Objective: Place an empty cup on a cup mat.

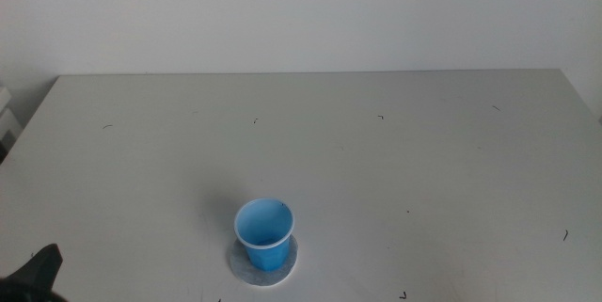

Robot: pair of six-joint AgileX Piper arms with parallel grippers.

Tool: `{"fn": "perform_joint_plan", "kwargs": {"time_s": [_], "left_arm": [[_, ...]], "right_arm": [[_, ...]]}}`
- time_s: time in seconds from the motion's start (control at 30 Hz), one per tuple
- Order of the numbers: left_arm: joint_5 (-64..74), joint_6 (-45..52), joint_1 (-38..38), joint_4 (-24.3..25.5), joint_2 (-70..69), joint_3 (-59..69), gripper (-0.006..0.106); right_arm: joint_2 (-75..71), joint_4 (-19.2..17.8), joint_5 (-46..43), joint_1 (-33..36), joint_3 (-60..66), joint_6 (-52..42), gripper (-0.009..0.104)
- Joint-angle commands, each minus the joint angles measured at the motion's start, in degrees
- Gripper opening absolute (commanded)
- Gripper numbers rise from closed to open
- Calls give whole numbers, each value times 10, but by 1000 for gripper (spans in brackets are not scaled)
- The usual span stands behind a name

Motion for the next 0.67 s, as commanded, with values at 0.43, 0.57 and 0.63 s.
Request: {"fn": "perform_joint_plan", "kwargs": {"time_s": [0.43,0.57,0.63], "left_arm": [[-126,-1,1,7,-152,117,105],[-128,-1,1,7,-165,117,105],[-127,-1,1,7,-166,117,105]], "right_arm": [[-15,-8,-43,0,-5,-3,94],[-15,-8,-43,0,-5,-3,94],[-15,-8,-43,0,-5,-3,94]]}}
